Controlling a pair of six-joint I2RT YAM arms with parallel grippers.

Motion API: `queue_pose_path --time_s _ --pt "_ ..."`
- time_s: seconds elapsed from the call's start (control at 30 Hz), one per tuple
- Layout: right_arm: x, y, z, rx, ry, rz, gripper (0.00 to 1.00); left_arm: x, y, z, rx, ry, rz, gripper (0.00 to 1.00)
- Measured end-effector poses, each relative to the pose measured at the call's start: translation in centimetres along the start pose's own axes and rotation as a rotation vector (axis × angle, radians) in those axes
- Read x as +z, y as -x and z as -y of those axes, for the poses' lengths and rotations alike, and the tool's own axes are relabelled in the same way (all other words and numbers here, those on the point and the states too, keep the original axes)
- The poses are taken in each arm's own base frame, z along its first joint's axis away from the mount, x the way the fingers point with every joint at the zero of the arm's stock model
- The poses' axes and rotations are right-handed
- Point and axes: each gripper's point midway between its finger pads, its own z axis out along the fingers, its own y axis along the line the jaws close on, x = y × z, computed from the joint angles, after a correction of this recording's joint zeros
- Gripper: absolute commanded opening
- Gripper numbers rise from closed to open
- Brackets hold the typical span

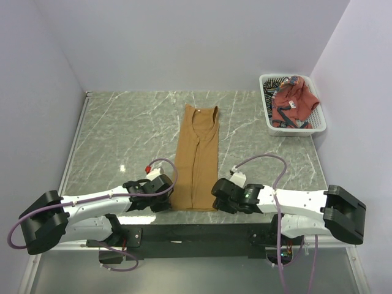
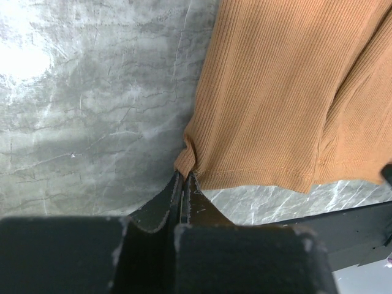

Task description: Fold and stack the tank tops

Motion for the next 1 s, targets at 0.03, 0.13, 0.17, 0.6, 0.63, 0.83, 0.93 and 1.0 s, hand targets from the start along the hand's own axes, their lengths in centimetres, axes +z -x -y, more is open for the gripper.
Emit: queue_pose_path --time_s 0.03,0.13,0.17,0.6,0.63,0.83,0.93,1.0 --pt "0.1 -0.4 0.0 -0.005 -0.004 -0.009 0.44 0.0 0.0 0.0 0.000 0.000 0.000 0.01" --pt "0.3 -1.4 0.3 -0.016 -0.021 -0.032 0.38 0.0 0.0 0.0 0.001 0.000 0.000 0.01" --pt "0.4 -1.5 0.2 -0.013 -0.020 -0.033 0.38 0.0 0.0 0.0 0.001 -0.001 0.000 0.01" --pt "0.3 -2.5 -0.1 -0.078 -0.059 -0.029 0.01 -0.5 -0.8 -0.4 0.033 0.000 -0.007 0.01" --pt "0.1 -2.9 -0.1 -0.101 -0.067 -0.031 0.01 -0.6 -1.0 -0.5 0.038 0.000 -0.009 0.01" --pt "-1.5 -4.6 -0.8 -0.194 -0.077 -0.040 0.00 -1.6 -2.0 -1.5 0.070 0.013 -0.025 0.01" --pt "-2.3 -3.8 -1.6 -0.199 -0.081 -0.012 0.00 -2.1 -1.6 -1.5 0.074 0.028 -0.014 0.01" --pt "-2.8 -3.0 -2.4 -0.202 -0.075 0.009 0.00 -2.5 -1.1 -0.8 0.075 0.028 0.001 0.00"
